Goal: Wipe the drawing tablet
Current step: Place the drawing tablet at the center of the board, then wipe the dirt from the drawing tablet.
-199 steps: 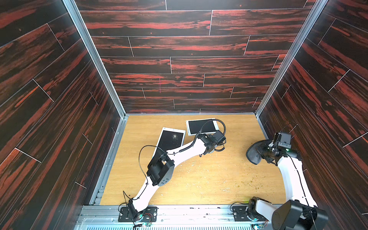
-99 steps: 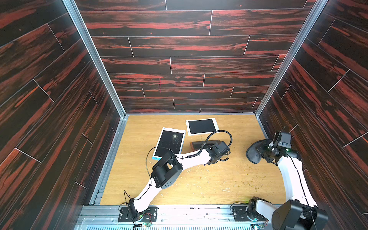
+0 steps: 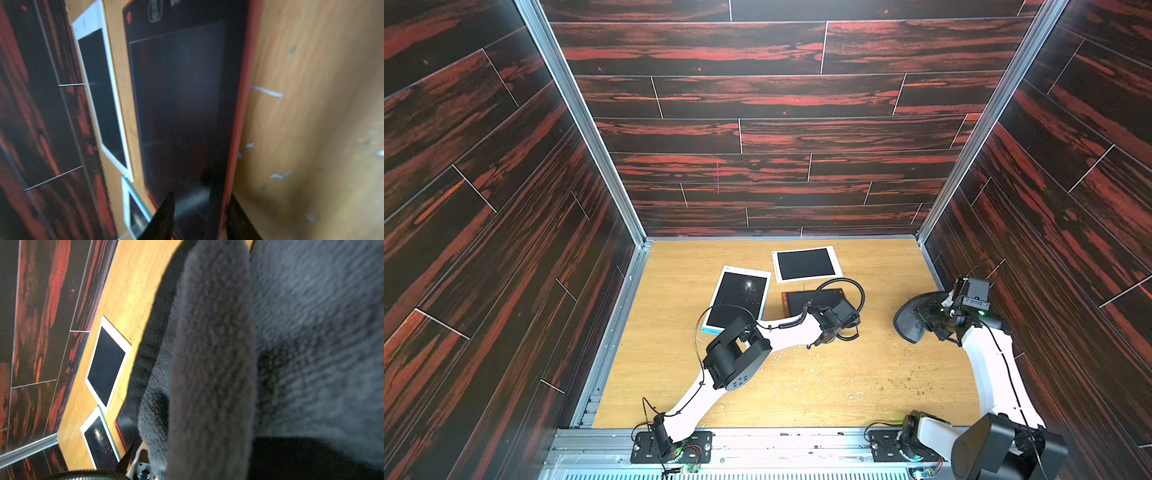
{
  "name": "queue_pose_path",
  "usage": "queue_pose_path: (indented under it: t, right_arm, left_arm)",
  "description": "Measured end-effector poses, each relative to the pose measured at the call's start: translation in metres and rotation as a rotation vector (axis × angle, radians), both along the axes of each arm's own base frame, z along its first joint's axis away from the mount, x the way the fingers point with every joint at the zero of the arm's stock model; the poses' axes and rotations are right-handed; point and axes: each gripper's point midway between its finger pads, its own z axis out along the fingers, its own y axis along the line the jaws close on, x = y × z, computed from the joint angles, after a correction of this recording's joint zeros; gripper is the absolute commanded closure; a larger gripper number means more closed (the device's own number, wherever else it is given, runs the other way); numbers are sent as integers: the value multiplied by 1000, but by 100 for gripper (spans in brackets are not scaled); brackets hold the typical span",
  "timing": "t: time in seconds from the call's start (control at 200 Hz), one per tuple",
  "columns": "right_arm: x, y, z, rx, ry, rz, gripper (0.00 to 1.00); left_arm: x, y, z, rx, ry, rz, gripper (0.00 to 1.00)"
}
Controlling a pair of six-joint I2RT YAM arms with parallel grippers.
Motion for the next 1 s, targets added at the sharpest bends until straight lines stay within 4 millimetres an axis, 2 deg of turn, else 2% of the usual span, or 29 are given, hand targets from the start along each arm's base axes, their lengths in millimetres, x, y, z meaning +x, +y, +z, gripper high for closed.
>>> queue_pose_path:
  t: [0.085,0.175,0.256,0.351,0.451,0.541,0.651,0.767,0.822,0.882,1.002]
  right_arm:
    - [4,10,-11,15,35,40,100]
    - [8,25,-24,13,73,95,100]
    - [10,41,-30,-9,102,152,100]
    - [18,57,-32,-45,121,214,100]
    - [37,67,-30,-95,133,267,100]
    - [60,79,-32,-148,152,329,100]
    - [86,109,-38,-241,190,437,100]
    - [109,142,-46,-303,209,537,100]
    - [116,148,-49,-327,227,557,100]
    - [127,147,-49,-364,242,563,100]
    - [153,138,-44,-444,254,564,100]
  left_arm:
    - [-10,-3,-3,-49,60,7,48]
    - [-25,-2,4,-119,133,13,42]
    - [-39,0,25,-204,181,23,41]
    - [-48,2,62,-326,199,52,43]
    - [-40,14,99,-456,188,151,44]
    - [-21,38,116,-570,196,300,44]
    - [0,85,108,-690,252,518,44]
    - [3,133,87,-825,352,735,47]
    - [2,149,78,-874,390,817,47]
    - [-1,150,73,-910,431,858,47]
    - [-6,132,78,-990,512,864,46]
